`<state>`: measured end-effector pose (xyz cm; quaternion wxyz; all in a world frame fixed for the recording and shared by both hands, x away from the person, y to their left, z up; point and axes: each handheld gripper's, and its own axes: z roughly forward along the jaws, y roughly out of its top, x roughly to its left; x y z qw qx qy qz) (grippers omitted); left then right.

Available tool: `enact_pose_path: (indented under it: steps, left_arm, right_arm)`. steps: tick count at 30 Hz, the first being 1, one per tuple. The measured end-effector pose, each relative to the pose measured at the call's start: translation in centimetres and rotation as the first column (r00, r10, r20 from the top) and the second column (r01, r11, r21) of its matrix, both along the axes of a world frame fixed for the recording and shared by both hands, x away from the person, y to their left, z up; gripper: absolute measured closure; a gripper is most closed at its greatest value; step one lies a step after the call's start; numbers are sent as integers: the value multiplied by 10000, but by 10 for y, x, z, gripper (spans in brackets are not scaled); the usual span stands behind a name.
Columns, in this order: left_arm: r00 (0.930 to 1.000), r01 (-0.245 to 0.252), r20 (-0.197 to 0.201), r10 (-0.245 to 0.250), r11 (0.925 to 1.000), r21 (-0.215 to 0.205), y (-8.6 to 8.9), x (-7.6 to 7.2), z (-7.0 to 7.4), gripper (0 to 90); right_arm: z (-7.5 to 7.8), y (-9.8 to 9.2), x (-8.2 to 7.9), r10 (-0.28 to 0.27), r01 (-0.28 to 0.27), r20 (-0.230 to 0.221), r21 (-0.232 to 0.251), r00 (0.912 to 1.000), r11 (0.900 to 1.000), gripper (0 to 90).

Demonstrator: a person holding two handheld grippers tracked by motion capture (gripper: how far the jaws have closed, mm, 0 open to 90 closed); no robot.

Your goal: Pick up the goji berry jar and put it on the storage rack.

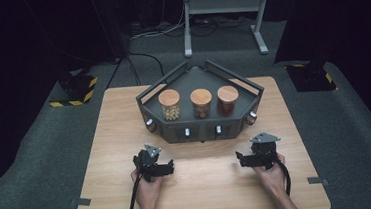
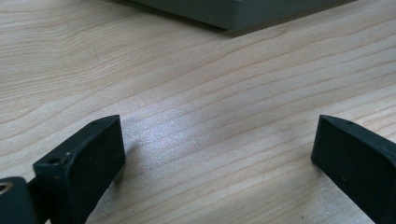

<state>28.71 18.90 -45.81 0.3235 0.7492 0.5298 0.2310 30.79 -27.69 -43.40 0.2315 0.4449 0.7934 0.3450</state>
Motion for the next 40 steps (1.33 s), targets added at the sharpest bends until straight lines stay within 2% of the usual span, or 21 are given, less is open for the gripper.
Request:
enact_pose_path:
  steps: [12, 17, 21, 24, 27, 40]
  left_arm:
    - [10000, 0, 2, 0, 10000, 4, 0, 0, 0, 27]
    - [10000, 1, 3, -1, 10000, 3, 0, 0, 0, 27]
    - [10000, 1, 2, -1, 10000, 3, 0, 0, 0, 27]
    - [10000, 0, 2, 0, 10000, 1, 0, 0, 0, 27]
    - [10000, 4, 1, -4, 10000, 2, 0, 0, 0, 27]
    - [10000, 2, -2, -2, 10000, -2, 0, 0, 0, 27]
  right_arm:
    - [-5, 9, 8, -71, 56, -448, -324, 9990, 9995, 48]
    - [-8, 15, 12, -65, 27, -589, -641, 9982, 9979, 38]
    - [-11, 13, 15, -151, 124, -597, -452, 9981, 9989, 30]
    - [-13, 6, 20, -171, 167, -796, -63, 9967, 9998, 9]
    - [-19, -1, 19, -18, 25, -546, 119, 9985, 9999, 11]
    - [-20, -4, 23, 112, -106, -499, 137, 9987, 9999, 20]
